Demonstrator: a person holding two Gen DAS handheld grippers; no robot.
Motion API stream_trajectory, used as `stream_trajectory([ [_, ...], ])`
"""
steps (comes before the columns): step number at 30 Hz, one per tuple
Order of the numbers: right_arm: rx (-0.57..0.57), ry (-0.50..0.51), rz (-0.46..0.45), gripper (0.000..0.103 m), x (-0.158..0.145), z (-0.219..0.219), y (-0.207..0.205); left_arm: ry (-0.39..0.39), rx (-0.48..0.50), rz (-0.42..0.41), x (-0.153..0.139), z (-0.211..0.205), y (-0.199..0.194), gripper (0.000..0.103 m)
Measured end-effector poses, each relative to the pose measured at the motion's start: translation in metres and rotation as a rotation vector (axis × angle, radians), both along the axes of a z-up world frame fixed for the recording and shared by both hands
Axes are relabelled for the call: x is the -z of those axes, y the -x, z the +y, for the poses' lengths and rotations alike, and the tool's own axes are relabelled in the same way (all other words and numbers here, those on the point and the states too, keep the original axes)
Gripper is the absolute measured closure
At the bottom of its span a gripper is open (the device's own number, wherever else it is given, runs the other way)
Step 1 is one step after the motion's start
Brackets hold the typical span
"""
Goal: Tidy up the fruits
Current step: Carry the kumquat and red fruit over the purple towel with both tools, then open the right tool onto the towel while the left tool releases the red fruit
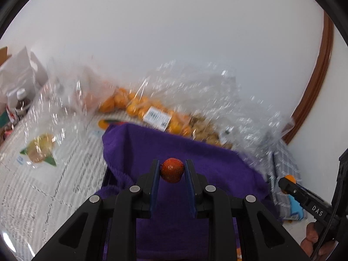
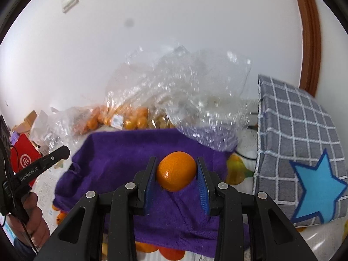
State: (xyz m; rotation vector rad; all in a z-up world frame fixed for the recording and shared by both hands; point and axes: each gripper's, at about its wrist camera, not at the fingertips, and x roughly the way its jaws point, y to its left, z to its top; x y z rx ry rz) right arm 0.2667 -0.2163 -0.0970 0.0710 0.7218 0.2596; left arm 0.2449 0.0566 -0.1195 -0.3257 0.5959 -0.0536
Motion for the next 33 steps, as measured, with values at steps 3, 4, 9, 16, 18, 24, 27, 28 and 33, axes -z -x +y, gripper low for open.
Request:
stream_trajectory([
  [3,-0.003,0.02,0.039,0.068,0.018,0.002,-0.005,-0.018,0.002,0.016,0.008,0.006,-0.005,0.081],
  [4,-0.004,0.021,0.048,0.068,0.022,0.001,-0.007,-0.012,-0.003,0.019,0.01,0.01,-0.007,0.081],
  [9,-0.014,0.005,0.073,0.068,0.037,0.0,-0.014,0.036,-0.014,0.068,0.025,0.021,-0.014,0.081],
  [16,-0.022,0.027,0.093,0.068,0.055,0.005,-0.021,-0.009,0.011,0.093,0.033,0.014,-0.019,0.081],
  [18,-0.029,0.027,0.104,0.068,0.061,0.006,-0.023,-0.015,0.022,0.098,0.034,0.013,-0.02,0.081],
  [24,-0.018,0.058,0.12,0.068,0.07,0.01,-0.027,-0.031,0.048,0.136,0.037,0.006,-0.023,0.081],
  [27,-0.02,0.069,0.116,0.068,0.071,0.011,-0.027,-0.069,0.052,0.139,0.037,0.0,-0.022,0.081],
  [28,-0.021,0.069,0.115,0.068,0.071,0.011,-0.027,-0.086,0.054,0.143,0.037,-0.003,-0.022,0.081],
  [33,-0.022,0.071,0.117,0.068,0.072,0.01,-0.028,-0.11,0.049,0.167,0.041,-0.006,-0.024,0.081],
])
